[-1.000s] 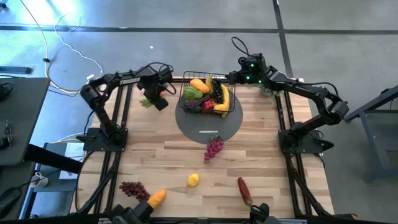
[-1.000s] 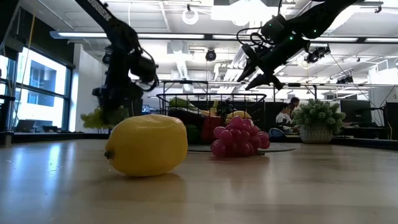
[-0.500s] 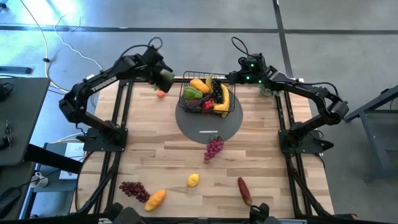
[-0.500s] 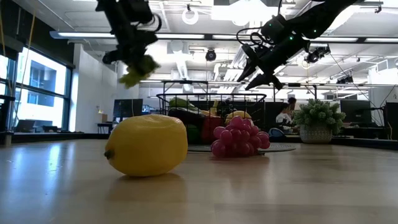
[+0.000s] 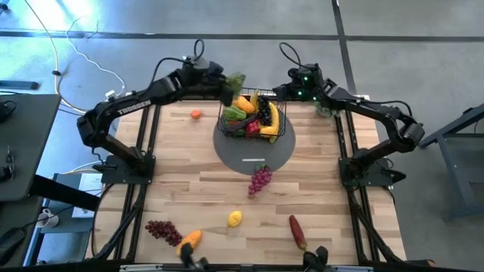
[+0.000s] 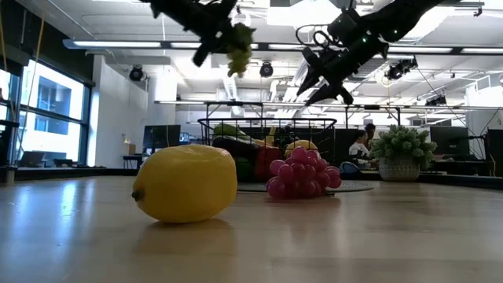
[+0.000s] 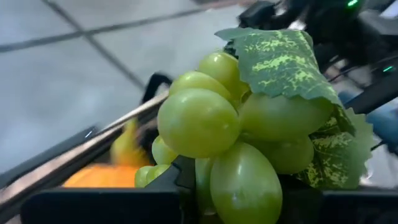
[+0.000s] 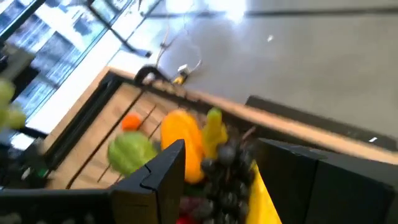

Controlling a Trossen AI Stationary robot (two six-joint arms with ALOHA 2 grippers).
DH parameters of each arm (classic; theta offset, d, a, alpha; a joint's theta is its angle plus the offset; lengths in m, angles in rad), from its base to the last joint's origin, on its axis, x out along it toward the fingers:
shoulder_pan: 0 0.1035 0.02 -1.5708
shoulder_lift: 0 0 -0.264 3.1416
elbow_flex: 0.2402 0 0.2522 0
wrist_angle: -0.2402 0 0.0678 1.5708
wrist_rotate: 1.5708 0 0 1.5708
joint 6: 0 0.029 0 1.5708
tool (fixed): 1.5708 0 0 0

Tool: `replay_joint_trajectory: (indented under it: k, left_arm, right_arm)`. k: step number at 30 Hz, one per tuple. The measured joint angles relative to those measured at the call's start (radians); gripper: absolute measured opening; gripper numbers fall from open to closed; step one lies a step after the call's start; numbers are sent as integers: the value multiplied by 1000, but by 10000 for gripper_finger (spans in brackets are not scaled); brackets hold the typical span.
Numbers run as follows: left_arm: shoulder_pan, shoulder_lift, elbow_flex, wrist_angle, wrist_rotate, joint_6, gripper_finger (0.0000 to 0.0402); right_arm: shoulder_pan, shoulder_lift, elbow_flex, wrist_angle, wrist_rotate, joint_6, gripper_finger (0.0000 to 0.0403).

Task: Build produce basket
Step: Put the green grapes into the wire basket

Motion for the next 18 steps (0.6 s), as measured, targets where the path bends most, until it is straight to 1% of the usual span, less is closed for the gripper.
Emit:
replay_joint_trajectory:
  k: [4, 7, 12, 15, 18]
  left_arm:
    - [-42, 44, -1, 164, -1, -36, 47]
    - [-64, 78, -1, 235, 0, -64, 47]
    - [-103, 145, -1, 350, -4, -103, 47]
    - [-123, 197, 0, 433, -4, -108, 47]
    - [-132, 252, -1, 466, -2, -148, 47]
  right_arm:
    - [4, 0, 61, -40, 100, -5, 177]
    - [4, 0, 110, -85, 187, -8, 177]
    - [4, 0, 183, -164, 312, -56, 177]
    - [4, 0, 219, -213, 361, -76, 177]
    - [4, -1, 241, -243, 376, -90, 177]
